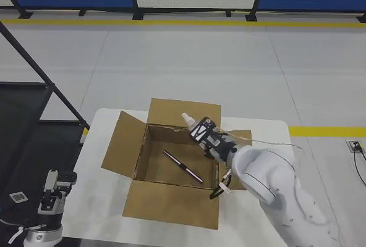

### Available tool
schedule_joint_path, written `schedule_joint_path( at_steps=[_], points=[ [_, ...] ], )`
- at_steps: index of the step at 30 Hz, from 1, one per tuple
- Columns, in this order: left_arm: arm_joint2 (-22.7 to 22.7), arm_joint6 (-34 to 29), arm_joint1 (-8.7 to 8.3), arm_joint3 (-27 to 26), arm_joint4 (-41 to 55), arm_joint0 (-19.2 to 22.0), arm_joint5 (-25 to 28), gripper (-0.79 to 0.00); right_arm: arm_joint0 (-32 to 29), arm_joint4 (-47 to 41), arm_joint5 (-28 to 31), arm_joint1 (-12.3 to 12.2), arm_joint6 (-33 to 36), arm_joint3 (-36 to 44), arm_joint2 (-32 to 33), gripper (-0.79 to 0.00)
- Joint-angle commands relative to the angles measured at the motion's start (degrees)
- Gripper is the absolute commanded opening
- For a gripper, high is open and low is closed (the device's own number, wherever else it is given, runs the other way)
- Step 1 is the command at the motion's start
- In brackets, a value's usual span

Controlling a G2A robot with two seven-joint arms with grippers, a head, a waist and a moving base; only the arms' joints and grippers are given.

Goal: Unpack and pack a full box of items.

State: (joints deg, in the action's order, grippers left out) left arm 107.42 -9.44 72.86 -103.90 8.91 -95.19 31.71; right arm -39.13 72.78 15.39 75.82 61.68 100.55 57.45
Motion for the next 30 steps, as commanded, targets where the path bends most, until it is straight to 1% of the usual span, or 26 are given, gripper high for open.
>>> schedule_joint_path(
  at_steps=[1,5,9,13,15,16,18,22,26,30],
  points=[
    [0.3,0.1,0.02,0.2,0.4,-0.2,0.1,0.0,5.9,-2.3,0.4,1.4,1.0,-7.4,-5.6,-0.785],
    [0.6,0.0,0.03,0.6,0.7,-0.4,0.2,0.0,13.6,-8.4,3.6,4.5,1.4,-20.0,-13.4,-0.785],
    [0.5,-0.1,0.07,0.6,0.9,-0.4,0.2,0.0,18.5,-12.3,3.6,7.7,0.6,-31.5,-19.4,-0.785],
    [0.2,-0.7,0.08,0.5,0.6,-0.4,0.2,0.0,22.6,-13.8,1.3,11.2,0.0,-42.8,-24.4,-0.785],
    [0.1,-0.7,0.1,0.4,0.5,-0.4,0.2,0.0,23.9,-16.0,2.5,13.0,-2.4,-47.9,-25.9,-0.785],
    [0.1,-0.7,0.11,0.4,0.4,-0.4,0.2,0.0,24.6,-15.6,1.3,13.8,-2.8,-50.5,-26.9,-0.785],
    [0.1,-0.7,0.12,0.4,0.2,-0.4,0.2,0.0,25.2,-17.1,0.9,15.5,-4.7,-54.5,-28.1,-0.785],
    [0.3,-0.3,0.16,0.6,0.0,-0.5,0.3,0.0,26.6,-17.6,-1.1,18.7,-6.0,-62.0,-30.4,-0.785],
    [0.2,0.1,0.22,0.6,-0.2,-0.6,0.2,0.0,27.5,-18.3,-2.3,21.4,-7.4,-67.9,-31.6,-0.785],
    [0.2,0.5,0.28,0.6,-0.5,-0.7,0.2,0.0,28.3,-18.7,-2.2,23.7,-8.5,-72.5,-32.4,-0.785]
  ],
)
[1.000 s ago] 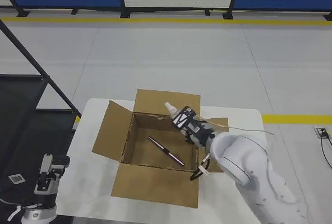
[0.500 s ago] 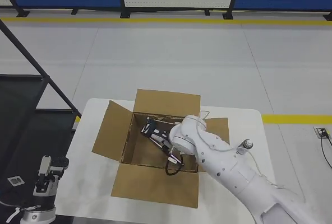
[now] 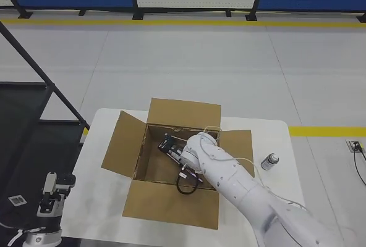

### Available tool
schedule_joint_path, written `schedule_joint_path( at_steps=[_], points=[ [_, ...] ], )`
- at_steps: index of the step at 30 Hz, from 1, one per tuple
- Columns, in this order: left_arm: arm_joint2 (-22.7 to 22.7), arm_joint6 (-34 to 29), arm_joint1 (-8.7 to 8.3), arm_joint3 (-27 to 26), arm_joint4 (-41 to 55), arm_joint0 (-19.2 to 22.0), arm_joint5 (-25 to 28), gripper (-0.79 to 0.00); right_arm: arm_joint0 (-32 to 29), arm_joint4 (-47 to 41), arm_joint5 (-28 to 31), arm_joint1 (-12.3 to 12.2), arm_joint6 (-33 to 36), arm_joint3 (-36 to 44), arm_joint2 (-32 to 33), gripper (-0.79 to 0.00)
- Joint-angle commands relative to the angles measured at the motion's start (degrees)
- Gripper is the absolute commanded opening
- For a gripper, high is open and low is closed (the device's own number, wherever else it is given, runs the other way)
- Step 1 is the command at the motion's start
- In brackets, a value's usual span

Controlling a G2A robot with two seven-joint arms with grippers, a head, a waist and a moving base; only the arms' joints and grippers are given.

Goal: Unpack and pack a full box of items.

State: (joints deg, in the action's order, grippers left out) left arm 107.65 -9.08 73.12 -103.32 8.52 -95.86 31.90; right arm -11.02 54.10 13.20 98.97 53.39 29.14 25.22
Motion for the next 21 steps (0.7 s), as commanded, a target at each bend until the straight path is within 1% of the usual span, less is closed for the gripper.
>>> schedule_joint_path(
  at_steps=[1,2,3,4,6,8,13,21],
  points=[
    [0.0,0.2,0.03,0.0,-0.2,0.0,0.0,0.0,0.4,-0.1,0.3,1.0,-0.3,-2.0,-0.3,-0.785],
    [-0.1,0.3,0.05,0.0,-0.2,0.0,-0.1,0.0,0.7,0.0,0.3,1.5,-0.4,-2.9,-0.4,-0.683],
    [-0.1,0.4,0.06,-0.1,-0.3,0.1,-0.2,0.0,0.8,0.0,0.4,1.9,-0.6,-3.7,-0.5,-0.606],
    [-0.2,0.4,0.07,-0.1,-0.4,0.1,-0.2,0.0,1.0,0.0,0.8,2.3,-0.7,-4.4,-0.7,-0.545],
    [-0.5,0.4,0.1,-0.1,-0.7,0.2,-0.2,0.0,1.3,0.3,0.8,3.1,-0.8,-5.7,-0.9,-0.471],
    [-0.7,0.4,0.13,-0.1,-0.8,0.3,-0.3,0.0,1.5,0.3,0.9,3.7,-1.1,-6.8,-0.9,-0.449],
    [-0.8,0.1,0.14,-0.1,-0.9,0.5,-0.4,0.0,2.1,0.4,1.2,4.8,-2.4,-8.8,-0.8,-0.449],
    [-1.0,-0.5,0.14,0.2,-0.9,0.9,-0.5,0.0,2.5,1.9,0.8,6.0,-3.7,-8.9,-0.7,-0.437]
  ],
)
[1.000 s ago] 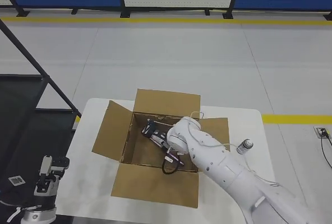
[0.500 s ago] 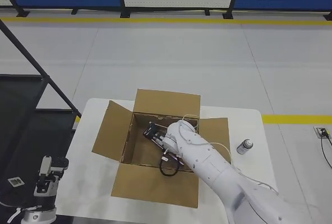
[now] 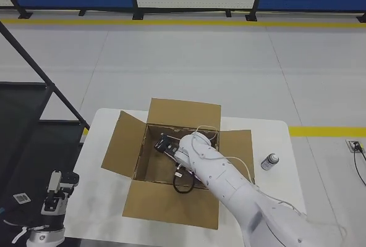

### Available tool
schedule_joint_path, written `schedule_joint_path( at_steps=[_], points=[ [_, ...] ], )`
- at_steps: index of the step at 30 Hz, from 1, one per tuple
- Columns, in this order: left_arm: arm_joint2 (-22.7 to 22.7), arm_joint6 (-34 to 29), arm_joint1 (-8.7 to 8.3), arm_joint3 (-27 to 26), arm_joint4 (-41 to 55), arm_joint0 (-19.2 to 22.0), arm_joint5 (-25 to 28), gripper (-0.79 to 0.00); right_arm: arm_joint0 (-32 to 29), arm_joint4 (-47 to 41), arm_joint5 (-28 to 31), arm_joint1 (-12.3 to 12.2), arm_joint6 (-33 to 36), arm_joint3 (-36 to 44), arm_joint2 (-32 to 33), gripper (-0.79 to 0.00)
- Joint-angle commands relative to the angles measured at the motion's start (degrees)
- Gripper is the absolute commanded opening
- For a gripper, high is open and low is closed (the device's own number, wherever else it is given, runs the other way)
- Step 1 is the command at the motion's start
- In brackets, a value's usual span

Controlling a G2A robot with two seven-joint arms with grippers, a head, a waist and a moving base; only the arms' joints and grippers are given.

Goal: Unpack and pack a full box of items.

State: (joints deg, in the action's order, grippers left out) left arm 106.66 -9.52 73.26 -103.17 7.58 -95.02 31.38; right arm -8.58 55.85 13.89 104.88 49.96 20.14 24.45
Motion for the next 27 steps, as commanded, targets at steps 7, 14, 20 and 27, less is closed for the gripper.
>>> schedule_joint_path(
  at_steps=[7,14,20,27],
  points=[
    [-0.3,-0.4,0.01,0.0,-0.3,0.1,-0.1,0.0,-0.2,1.6,-1.0,-0.4,-2.6,3.3,0.9,-0.431],
    [-0.7,-0.9,0.02,-0.1,-0.6,0.3,0.0,0.0,-2.5,3.1,-1.4,-3.2,-4.0,10.4,3.6,-0.419],
    [-0.8,-1.2,0.0,-0.2,-0.8,0.4,-0.1,0.0,-6.2,6.4,-2.4,-7.6,-1.9,21.0,7.9,-0.413],
    [-0.8,-1.2,0.0,-0.2,-1.0,0.3,0.0,0.0,-15.9,13.2,-2.8,-14.6,4.3,42.7,17.7,-0.406]
  ],
)
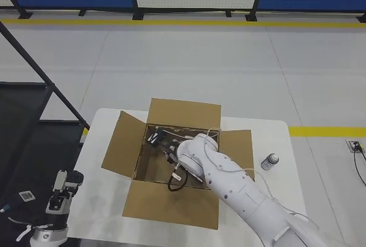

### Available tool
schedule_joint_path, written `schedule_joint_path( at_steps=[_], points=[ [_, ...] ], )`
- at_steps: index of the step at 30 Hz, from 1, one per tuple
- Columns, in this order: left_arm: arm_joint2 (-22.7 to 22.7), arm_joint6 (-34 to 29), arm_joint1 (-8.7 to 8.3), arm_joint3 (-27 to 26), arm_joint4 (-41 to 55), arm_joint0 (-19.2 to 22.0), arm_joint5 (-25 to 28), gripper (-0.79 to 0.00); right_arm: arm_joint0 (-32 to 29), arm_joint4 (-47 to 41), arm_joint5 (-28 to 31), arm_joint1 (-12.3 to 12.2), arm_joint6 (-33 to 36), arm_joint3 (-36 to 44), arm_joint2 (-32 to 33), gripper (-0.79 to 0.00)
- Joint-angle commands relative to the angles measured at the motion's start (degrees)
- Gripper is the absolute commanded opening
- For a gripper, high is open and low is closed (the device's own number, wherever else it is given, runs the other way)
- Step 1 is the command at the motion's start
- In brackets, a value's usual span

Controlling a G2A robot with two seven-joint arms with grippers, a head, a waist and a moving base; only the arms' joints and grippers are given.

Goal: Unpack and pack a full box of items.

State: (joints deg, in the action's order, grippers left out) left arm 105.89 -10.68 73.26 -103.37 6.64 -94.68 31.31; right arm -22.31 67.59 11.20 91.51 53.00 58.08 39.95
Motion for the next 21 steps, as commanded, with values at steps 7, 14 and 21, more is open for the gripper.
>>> schedule_joint_path(
  at_steps=[7,14,21],
  points=[
    [-0.1,0.1,0.01,-0.1,-0.6,-0.1,-0.1,0.0,-17.9,9.0,1.0,-7.3,6.7,29.4,16.9,-0.308],
    [-0.3,-0.1,-0.01,-0.3,-1.2,0.2,-0.4,0.0,-32.0,13.7,-2.6,-10.3,5.7,47.4,30.9,0.0],
    [-0.7,-0.6,-0.06,-0.6,-1.9,0.6,-0.9,0.0,-41.9,16.8,-11.4,-11.5,4.8,57.6,42.1,0.0]
  ],
)
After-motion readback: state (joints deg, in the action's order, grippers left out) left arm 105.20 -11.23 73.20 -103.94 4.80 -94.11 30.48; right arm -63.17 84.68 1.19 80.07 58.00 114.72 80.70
